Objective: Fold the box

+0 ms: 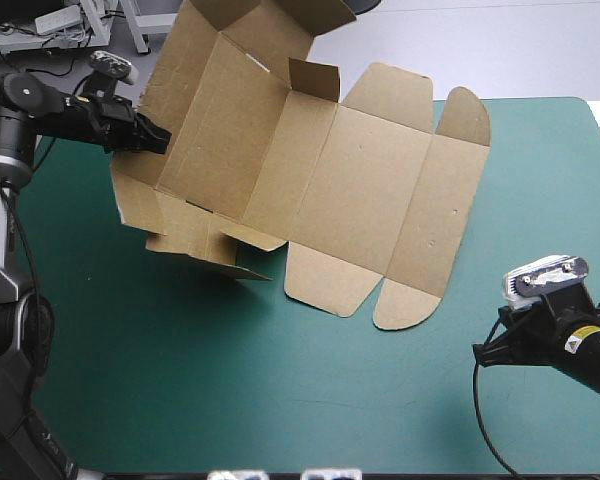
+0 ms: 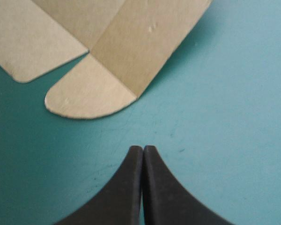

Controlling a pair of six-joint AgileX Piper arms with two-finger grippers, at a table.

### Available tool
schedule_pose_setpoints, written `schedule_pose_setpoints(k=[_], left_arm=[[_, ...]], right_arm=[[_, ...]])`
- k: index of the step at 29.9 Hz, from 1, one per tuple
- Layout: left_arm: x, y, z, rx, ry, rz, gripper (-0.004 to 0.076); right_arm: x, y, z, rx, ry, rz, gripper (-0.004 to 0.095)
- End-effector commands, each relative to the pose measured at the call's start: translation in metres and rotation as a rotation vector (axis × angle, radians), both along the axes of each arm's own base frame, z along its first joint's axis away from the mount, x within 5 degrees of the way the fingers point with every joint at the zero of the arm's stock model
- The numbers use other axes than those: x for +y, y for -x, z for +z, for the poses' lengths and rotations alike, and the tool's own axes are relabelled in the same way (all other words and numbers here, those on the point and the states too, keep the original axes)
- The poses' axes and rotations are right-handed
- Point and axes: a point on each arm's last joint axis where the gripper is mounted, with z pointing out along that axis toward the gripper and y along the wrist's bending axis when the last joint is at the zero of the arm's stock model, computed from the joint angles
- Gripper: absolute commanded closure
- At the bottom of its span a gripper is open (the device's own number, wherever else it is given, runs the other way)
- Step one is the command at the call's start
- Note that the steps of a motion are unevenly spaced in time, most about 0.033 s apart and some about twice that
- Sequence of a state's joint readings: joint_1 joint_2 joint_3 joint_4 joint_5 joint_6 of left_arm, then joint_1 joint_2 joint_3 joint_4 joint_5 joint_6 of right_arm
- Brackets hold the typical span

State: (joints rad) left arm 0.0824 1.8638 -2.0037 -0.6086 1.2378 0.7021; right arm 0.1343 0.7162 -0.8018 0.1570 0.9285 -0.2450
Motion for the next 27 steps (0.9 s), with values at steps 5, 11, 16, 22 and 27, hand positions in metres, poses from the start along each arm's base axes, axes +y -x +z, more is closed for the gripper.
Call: schedule_pose_setpoints(k=[5,11,16,22,27], left_arm=[[-0.076,0.032,0.026,-0.119,-0.188,-0.286,0.0727],[-0.126,0.048,0.024,-0.162,-0.292,-0.447,0.0725],[-0.164,0.065,0.022,-0.201,-0.351,-0.572,0.0726],[-0.18,0.092,0.019,-0.227,-0.494,-0.65,0.0726],[-0.176,0.12,0.031,-0.309,-0.49,-0.607,0.0726]], right_arm=[[-0.001,-0.002,0.05,-0.251,-0.014,0.004,0.0932],[-0.002,-0.004,0.063,-0.346,-0.011,-0.006,0.0932],[-0.002,-0.007,0.072,-0.435,-0.026,-0.02,0.0933],[-0.005,-0.01,0.079,-0.517,0.008,-0.044,0.0932],[-0.006,-0.013,0.082,-0.548,0.011,-0.057,0.0932]])
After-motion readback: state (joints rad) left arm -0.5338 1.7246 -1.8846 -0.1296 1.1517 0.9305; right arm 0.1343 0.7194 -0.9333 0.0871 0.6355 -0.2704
